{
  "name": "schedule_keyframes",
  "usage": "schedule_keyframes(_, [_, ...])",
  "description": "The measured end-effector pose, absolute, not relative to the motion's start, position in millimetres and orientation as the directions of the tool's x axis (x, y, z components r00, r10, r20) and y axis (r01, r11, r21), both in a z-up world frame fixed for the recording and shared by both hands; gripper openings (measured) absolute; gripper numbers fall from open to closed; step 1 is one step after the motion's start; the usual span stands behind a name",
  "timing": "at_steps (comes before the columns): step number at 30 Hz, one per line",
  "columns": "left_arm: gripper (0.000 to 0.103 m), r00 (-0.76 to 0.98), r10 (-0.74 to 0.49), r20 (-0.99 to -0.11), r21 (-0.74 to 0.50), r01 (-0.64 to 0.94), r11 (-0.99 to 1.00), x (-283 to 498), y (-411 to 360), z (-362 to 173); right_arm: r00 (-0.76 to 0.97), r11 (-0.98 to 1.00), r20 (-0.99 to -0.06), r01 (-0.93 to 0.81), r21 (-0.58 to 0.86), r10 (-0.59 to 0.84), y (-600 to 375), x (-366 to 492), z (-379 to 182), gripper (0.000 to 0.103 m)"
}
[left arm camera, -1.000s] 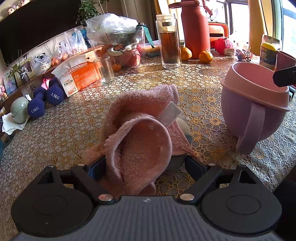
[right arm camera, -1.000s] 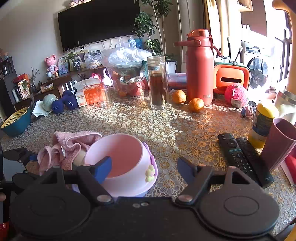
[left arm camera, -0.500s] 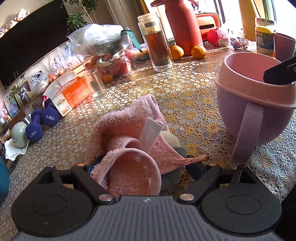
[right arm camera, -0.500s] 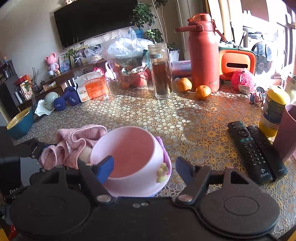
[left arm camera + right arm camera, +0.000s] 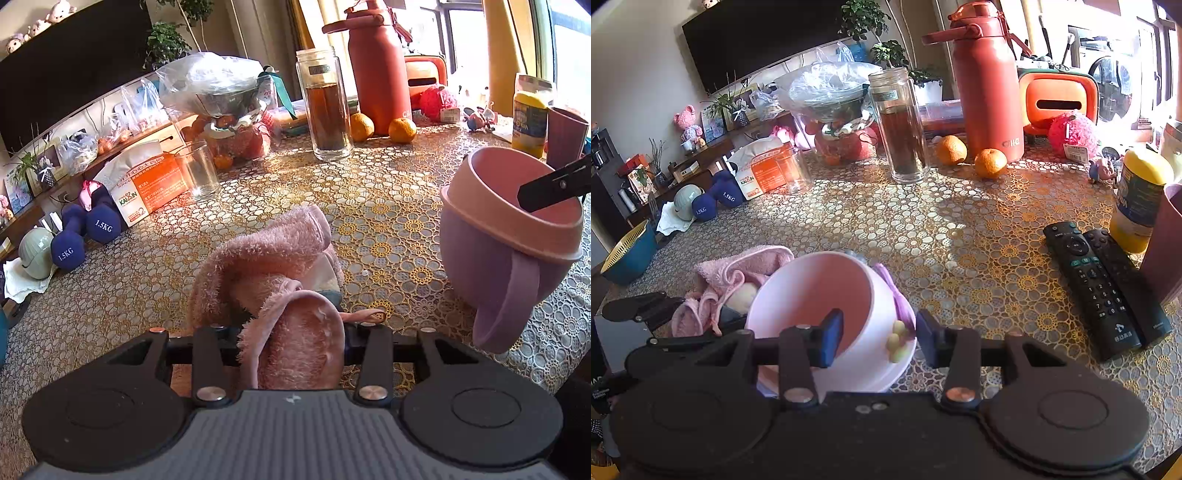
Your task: Organize objects
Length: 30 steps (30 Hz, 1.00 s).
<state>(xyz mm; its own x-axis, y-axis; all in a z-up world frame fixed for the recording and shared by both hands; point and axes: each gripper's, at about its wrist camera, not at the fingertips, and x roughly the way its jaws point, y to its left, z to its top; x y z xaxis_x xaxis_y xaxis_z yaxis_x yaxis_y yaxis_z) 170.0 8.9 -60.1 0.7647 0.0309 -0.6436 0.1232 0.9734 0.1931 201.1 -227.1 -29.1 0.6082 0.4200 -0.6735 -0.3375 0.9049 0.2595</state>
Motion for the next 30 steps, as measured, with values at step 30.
schedule_keyframes(30, [0.039,0.673,-0.32,-0.667,-0.28,0.171,0.945,174.9,13.1,-24.9,0.613,0.875,-0.662,-0.463,0.141,0.431,-221.3,196.1,-24.7,0.022])
